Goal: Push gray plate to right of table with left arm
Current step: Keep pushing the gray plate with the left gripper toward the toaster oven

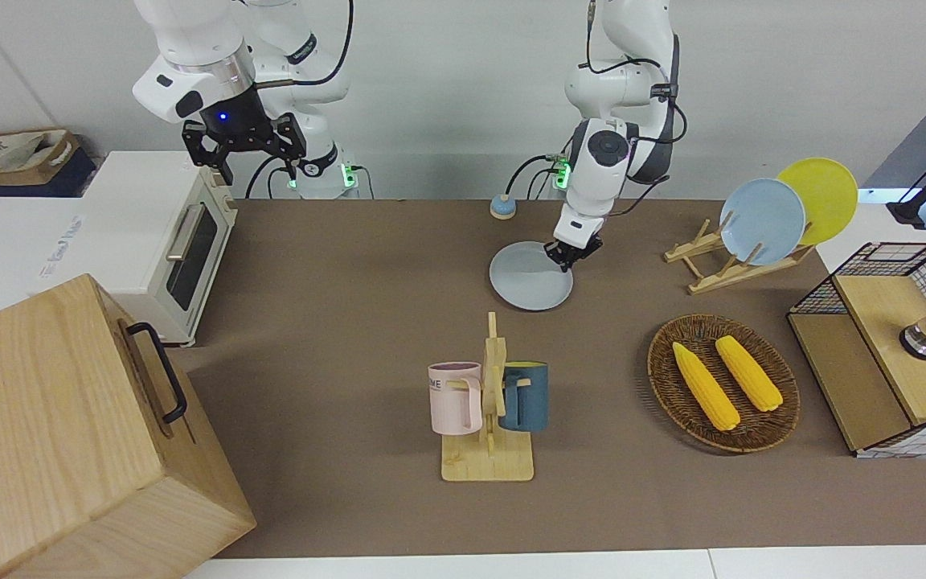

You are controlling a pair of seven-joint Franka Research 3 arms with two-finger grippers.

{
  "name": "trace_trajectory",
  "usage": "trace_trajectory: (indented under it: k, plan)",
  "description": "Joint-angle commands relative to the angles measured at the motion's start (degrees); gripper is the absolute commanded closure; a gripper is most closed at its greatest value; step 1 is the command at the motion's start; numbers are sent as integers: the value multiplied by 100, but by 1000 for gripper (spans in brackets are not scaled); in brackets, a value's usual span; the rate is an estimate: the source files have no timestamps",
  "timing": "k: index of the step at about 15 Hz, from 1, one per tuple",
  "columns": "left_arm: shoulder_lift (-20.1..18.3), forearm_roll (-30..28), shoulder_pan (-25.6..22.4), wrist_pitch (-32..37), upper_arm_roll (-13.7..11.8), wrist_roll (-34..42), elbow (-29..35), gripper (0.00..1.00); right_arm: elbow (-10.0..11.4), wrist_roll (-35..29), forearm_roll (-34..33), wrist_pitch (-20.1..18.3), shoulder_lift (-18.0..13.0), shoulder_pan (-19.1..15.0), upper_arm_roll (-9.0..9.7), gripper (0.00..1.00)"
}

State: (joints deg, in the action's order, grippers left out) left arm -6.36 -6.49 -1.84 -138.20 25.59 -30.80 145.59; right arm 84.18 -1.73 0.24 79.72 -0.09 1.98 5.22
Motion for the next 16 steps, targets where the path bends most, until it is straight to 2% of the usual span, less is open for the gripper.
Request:
trace_trajectory:
  k: [1, 5, 8, 12, 16]
  plan:
    - [407, -63, 26, -76, 367, -645, -267, 1000, -7, 15, 46, -71, -43, -66, 31, 17]
    - [671, -54, 26, -84, 806, -1410, -549, 1000, 2, 15, 46, -71, -43, -66, 31, 17]
    - [829, -45, 87, -84, 1018, -1919, -733, 1000, 2, 15, 46, -71, -43, -66, 23, 17]
    - [944, -2, 473, -199, 1027, -2552, -874, 1000, -7, 6, 46, -71, -43, -66, 31, 17]
    - [1303, 69, 903, -199, 1018, -3176, -1234, 1000, 2, 15, 46, -71, -43, -66, 23, 17]
